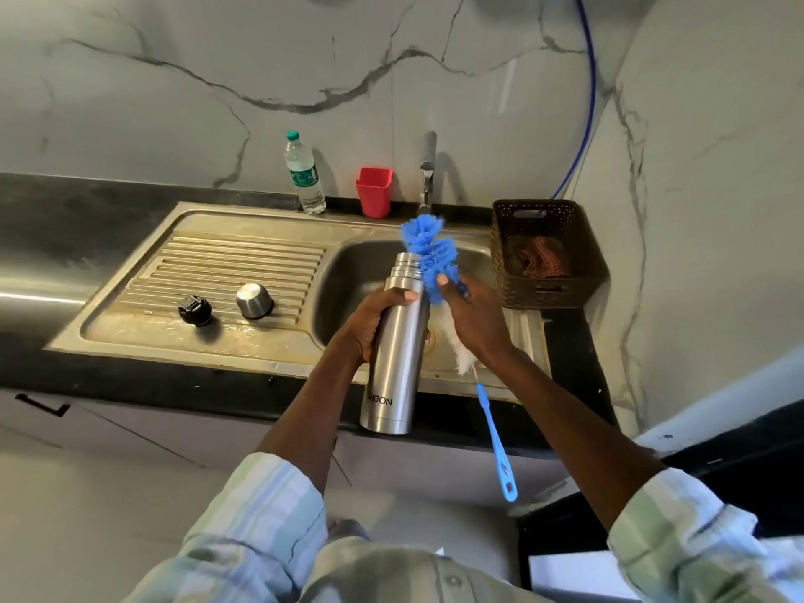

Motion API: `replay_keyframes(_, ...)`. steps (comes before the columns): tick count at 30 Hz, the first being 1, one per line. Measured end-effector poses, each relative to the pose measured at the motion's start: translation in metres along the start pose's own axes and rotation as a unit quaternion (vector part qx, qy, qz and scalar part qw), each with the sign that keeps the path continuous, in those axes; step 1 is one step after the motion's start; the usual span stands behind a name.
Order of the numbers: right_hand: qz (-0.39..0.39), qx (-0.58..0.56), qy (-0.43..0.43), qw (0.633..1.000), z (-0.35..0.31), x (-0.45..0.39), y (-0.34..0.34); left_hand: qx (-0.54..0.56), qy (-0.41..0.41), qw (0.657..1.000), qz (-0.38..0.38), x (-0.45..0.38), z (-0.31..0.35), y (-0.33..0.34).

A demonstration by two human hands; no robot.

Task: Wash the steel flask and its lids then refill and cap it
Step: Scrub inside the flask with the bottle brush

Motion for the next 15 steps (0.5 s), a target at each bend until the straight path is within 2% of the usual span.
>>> replay_keyframes(5,-0.004,-0.014,0.018,1.0,-0.001,-0.015,0.029,-0.024,-0.008,0.999,0.022,-0.006,0.017,-0.03)
replay_keyframes(9,-0.003,0.035,0.08,0.996,0.017,-0.059,0.054,-0.003,-0.033,0.999,0.013,-0.01,0.035,-0.063)
replay_keyframes(12,-0.018,0.065,0.132,0.989,0.028,-0.093,0.085,-0.021,0.02,0.998,0.061,-0.025,0.068,-0.108)
replay_keyframes(15,0.006,-0.012,0.204,0.979,0.039,-0.119,0.125,0.052,0.054,0.989,0.124,-0.039,0.104,-0.162)
Point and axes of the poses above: each hand's wrist, its own x-axis away from the middle knuckle, its own y-axis out of the palm, z = x × y, the point moved 7 cm from there along -x, towards the middle knuckle
